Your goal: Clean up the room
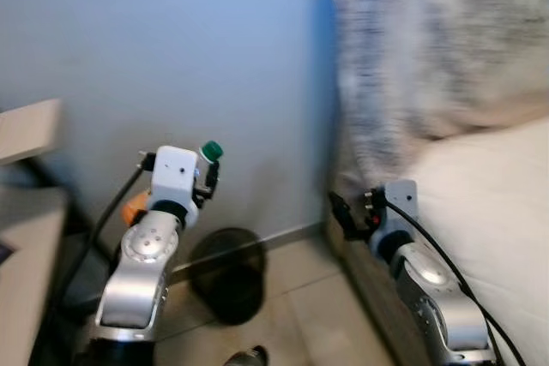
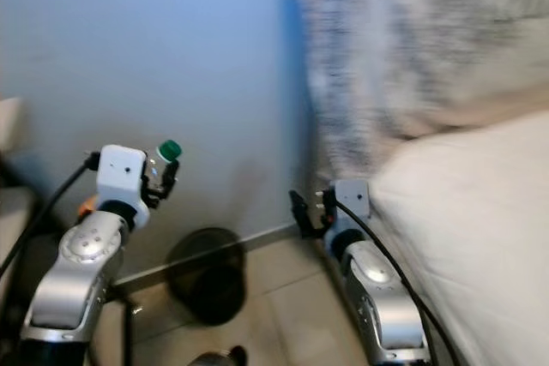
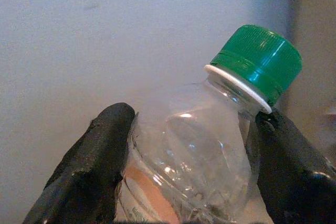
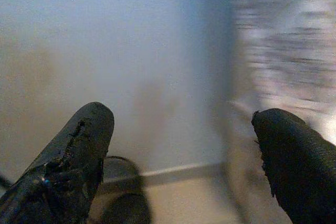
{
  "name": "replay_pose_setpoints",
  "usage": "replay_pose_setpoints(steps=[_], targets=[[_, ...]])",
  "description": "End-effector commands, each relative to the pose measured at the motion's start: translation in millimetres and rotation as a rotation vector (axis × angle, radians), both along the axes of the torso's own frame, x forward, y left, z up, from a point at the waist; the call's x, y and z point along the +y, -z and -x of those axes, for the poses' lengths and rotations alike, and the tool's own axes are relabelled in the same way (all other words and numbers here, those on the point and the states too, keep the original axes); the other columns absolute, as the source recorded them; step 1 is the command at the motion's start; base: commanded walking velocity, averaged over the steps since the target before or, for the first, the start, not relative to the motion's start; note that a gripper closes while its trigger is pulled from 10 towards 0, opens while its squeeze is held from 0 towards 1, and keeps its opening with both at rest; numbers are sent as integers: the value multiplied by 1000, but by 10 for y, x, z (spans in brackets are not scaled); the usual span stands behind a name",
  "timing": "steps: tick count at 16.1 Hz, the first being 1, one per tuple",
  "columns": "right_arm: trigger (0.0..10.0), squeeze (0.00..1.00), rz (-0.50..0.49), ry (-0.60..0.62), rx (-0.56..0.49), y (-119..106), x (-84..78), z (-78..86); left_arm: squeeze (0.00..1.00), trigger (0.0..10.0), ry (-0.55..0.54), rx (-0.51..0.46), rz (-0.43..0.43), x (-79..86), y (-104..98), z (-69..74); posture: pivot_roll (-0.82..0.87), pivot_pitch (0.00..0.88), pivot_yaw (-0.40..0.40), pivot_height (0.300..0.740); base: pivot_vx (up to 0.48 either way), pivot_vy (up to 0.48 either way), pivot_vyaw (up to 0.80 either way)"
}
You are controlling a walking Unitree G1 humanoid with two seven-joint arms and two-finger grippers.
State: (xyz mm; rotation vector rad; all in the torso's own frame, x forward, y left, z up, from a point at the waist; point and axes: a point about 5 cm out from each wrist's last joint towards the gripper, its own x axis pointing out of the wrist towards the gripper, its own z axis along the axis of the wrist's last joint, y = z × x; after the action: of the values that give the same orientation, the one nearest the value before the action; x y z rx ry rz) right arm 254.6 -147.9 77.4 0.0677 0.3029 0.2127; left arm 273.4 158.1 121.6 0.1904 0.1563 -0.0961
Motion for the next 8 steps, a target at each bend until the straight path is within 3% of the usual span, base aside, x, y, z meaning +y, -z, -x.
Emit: replay_pose_setpoints(steps=[1,4,8], targets=[[10000,0,16,-4,-25,-37,16,-49,0,10000,-15,-2,-3,39,11,7,187,0,58,740,0,-480,0],[10000,0,0,-80,-9,-34,61,-85,0,10000,-66,-15,49,99,11,24,206,0,25,740,0,0,0],[10000,0,-21,-158,-6,-29,172,-119,0,10000,-81,-10,21,166,26,63,222,0,10,740,65,0,800]])
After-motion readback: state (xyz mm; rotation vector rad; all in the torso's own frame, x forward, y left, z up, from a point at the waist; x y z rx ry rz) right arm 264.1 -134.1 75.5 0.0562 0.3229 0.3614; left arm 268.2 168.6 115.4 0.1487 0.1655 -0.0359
